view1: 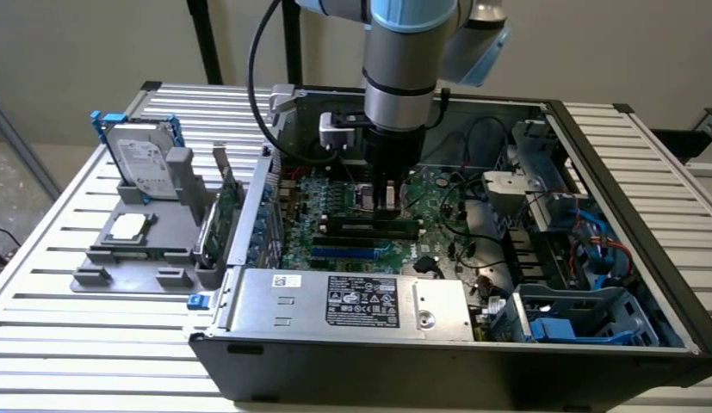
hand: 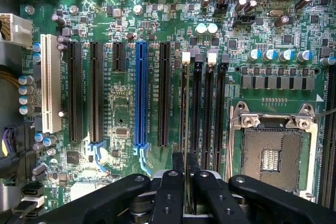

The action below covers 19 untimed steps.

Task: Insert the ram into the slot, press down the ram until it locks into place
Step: 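Insert the ram into the slot, then press down the ram until it locks into place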

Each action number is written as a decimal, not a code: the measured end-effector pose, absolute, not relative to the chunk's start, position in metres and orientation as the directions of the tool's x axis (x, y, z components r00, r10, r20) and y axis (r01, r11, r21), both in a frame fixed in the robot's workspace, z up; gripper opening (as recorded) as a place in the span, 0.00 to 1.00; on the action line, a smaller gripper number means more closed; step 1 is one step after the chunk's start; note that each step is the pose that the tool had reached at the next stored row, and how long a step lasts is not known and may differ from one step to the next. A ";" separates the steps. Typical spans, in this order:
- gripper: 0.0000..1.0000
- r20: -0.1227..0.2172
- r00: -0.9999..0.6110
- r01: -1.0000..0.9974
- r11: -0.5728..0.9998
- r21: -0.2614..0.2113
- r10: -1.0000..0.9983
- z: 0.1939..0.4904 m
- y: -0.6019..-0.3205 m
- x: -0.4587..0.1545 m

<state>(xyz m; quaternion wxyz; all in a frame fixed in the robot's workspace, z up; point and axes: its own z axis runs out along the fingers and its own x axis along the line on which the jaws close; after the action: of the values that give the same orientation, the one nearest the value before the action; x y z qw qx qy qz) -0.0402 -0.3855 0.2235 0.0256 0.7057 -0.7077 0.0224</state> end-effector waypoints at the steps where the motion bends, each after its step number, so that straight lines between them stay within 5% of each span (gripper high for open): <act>1: 0.15 0.068 -0.003 -1.000 0.003 0.004 -0.998 0.224 -0.386 -0.040; 2: 0.21 0.068 -0.003 -1.000 0.003 0.004 -0.998 0.224 -0.386 -0.040; 9: 0.21 0.067 -0.003 -1.000 0.003 0.007 -0.998 0.241 -0.386 -0.040; 10: 0.13 0.067 -0.002 -1.000 0.003 0.007 -0.998 0.242 -0.386 -0.040; 19: 0.11 0.067 -0.002 -1.000 0.003 0.007 -0.998 0.243 -0.386 -0.040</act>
<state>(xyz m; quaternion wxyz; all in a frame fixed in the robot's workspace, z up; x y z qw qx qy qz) -0.0405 -0.3858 0.2425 0.0262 0.7057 -0.7077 0.0210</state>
